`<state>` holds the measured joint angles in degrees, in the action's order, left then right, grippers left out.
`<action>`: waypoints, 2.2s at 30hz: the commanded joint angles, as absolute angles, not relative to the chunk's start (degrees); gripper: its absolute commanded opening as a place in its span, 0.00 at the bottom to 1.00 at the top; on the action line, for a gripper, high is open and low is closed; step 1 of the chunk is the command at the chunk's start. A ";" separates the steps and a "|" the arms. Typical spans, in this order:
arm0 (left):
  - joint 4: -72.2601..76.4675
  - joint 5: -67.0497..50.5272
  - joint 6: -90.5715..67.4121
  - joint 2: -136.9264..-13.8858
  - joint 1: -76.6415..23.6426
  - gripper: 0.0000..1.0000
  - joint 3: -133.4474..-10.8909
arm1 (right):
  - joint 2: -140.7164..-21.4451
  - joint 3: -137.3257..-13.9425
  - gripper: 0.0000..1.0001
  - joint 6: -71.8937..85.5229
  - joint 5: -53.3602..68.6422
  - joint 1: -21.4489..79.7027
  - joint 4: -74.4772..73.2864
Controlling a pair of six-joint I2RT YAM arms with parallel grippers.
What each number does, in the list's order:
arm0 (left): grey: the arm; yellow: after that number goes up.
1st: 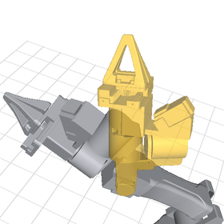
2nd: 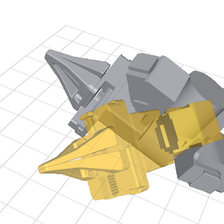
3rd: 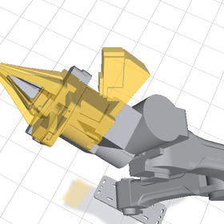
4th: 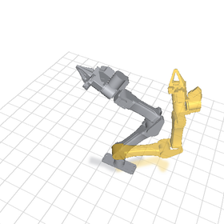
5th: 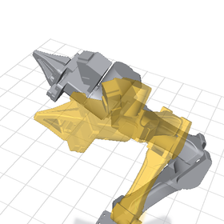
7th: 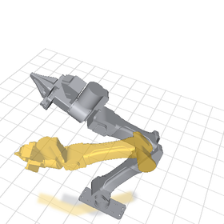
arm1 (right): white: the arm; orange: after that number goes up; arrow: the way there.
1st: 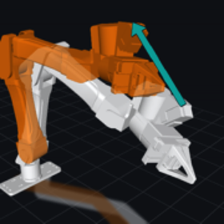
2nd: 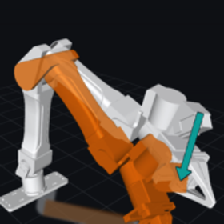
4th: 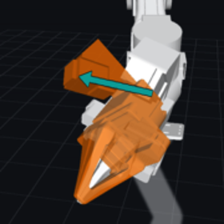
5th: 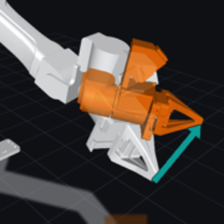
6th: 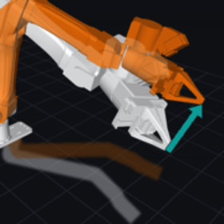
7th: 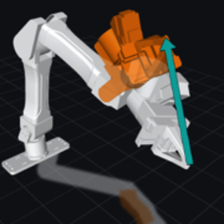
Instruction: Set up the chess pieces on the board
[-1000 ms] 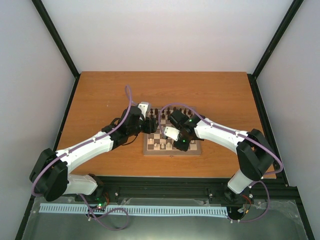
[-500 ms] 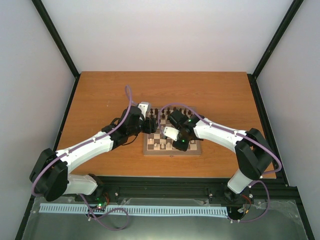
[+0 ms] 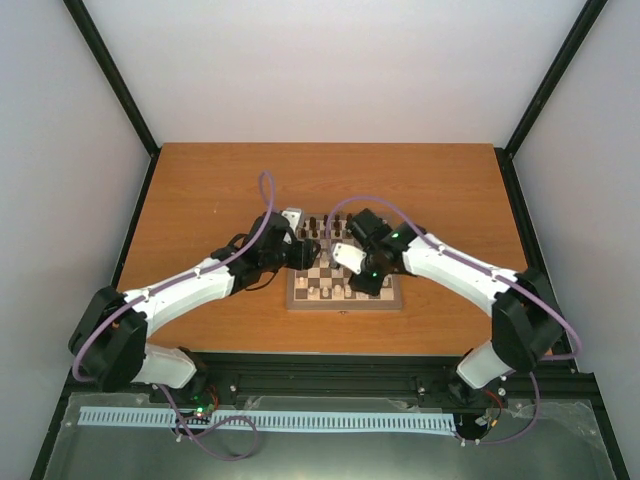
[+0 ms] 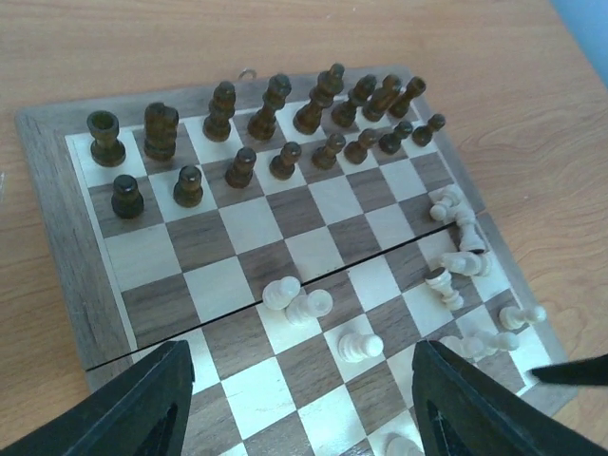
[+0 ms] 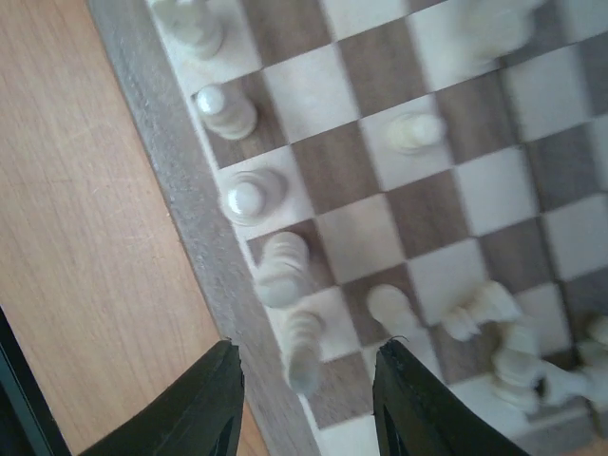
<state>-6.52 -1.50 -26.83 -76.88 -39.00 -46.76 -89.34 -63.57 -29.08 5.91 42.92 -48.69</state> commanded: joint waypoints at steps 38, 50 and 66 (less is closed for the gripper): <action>-21.48 -1.15 -22.63 -106.36 -39.01 0.40 -70.67 | -79.64 -59.52 0.41 -28.31 23.32 24.88 -42.45; -24.16 0.59 -22.58 -105.95 -39.02 0.34 -70.60 | -80.41 -59.45 0.41 -28.76 23.72 24.78 -42.80; -26.88 -0.21 -19.49 -100.83 -40.33 0.18 -68.74 | -81.28 -59.49 0.41 -29.16 23.95 24.77 -43.09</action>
<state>-24.71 -0.19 -21.74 -104.64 -39.55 -68.90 -80.82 -59.92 -28.27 23.05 25.19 -43.07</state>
